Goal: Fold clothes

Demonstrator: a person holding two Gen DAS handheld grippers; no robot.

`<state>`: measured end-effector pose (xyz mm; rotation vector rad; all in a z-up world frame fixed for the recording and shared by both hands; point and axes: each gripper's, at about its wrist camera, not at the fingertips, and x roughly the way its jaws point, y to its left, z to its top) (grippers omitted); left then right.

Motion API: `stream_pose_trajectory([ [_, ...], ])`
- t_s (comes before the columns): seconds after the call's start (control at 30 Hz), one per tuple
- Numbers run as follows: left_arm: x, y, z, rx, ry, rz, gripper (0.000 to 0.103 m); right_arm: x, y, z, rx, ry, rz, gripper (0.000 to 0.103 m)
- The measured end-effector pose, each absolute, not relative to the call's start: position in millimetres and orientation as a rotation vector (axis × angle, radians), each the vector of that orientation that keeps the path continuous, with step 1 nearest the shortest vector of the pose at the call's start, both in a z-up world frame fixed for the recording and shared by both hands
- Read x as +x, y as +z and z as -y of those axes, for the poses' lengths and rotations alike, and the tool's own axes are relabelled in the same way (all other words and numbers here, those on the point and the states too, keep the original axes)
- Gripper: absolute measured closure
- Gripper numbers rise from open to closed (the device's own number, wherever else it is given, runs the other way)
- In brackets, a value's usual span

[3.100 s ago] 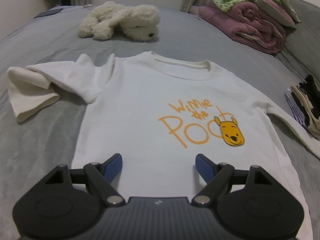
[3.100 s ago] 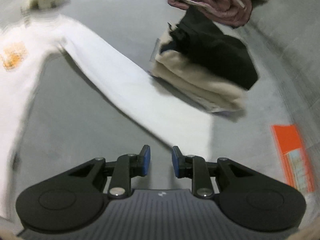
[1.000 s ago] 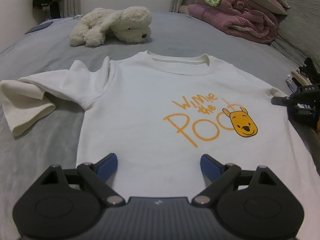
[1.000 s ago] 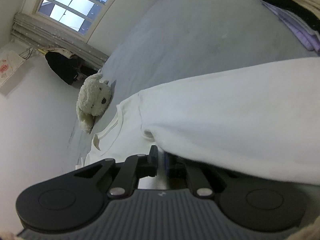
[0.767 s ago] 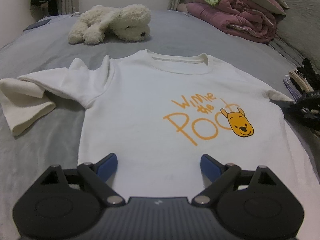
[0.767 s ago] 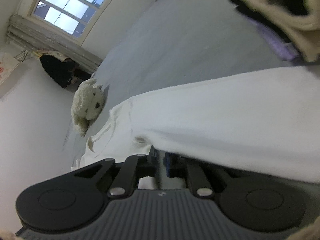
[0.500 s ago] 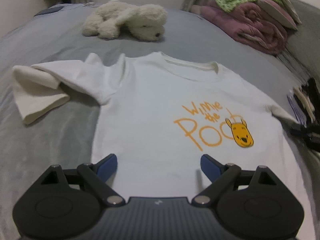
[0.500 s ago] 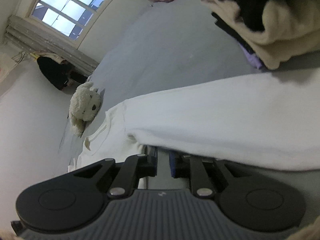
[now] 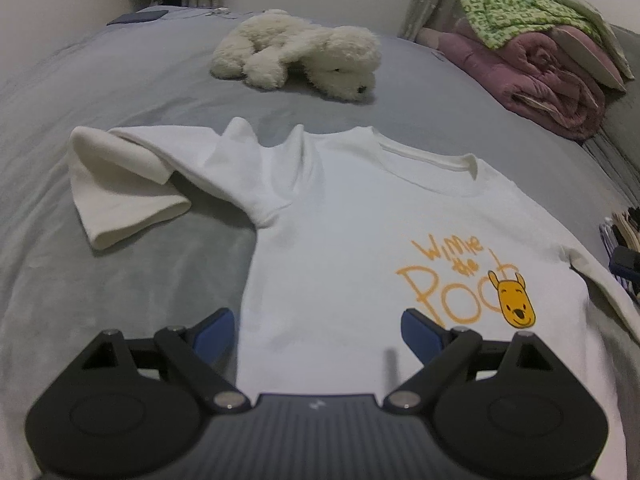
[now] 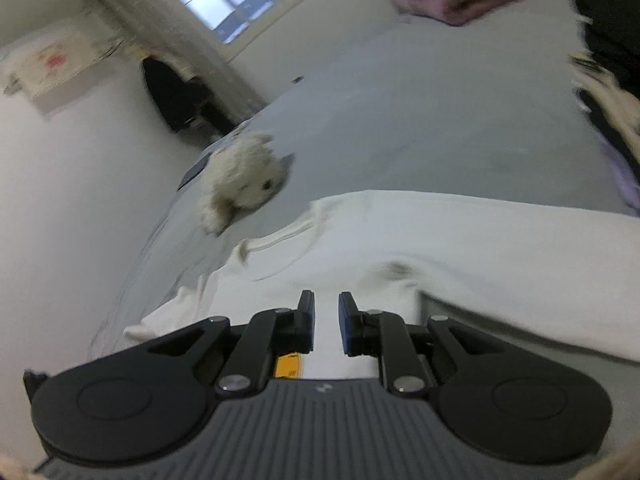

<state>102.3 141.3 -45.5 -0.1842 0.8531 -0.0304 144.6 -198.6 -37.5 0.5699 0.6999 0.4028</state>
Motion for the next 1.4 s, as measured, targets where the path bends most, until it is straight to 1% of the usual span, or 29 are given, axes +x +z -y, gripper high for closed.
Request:
stream_pose_trajectory([
  [0.33, 109, -43, -151, -0.262, -0.006, -0.843, 0.012, 137, 1, 134, 0.436, 0.517, -0.604, 0.083],
  [0.37, 109, -43, -152, -0.267, -0.004, -0.842, 0.012, 137, 5, 128, 0.423, 0.528, -0.592, 0.074],
  [0.43, 109, -42, -154, -0.272, 0.001, -0.837, 0.012, 135, 12, 117, 0.394, 0.543, -0.564, 0.062],
  [0.63, 111, -41, -166, -0.296, 0.034, -0.828, 0.012, 133, 31, 78, 0.278, 0.579, -0.486, 0.062],
  [0.7, 112, -41, -172, -0.311, 0.056, -0.823, 0.012, 132, 36, 65, 0.245, 0.585, -0.458, 0.060],
  [0.77, 113, -42, -177, -0.325, 0.079, -0.821, 0.012, 132, 37, 51, 0.203, 0.585, -0.428, 0.056],
  [0.97, 117, -45, -195, -0.369, 0.150, -0.800, 0.012, 141, 19, 21, 0.133, 0.592, -0.401, 0.055],
  [1.1, 117, -48, -208, -0.397, 0.203, -0.779, 0.013, 149, -3, 9, 0.126, 0.589, -0.405, 0.054],
  [1.27, 118, -55, -221, -0.428, 0.279, -0.729, 0.022, 164, -40, 3, 0.165, 0.596, -0.456, 0.054],
  [1.4, 117, -60, -232, -0.509, 0.327, -0.657, 0.029, 173, -64, -1, 0.185, 0.602, -0.498, 0.054],
])
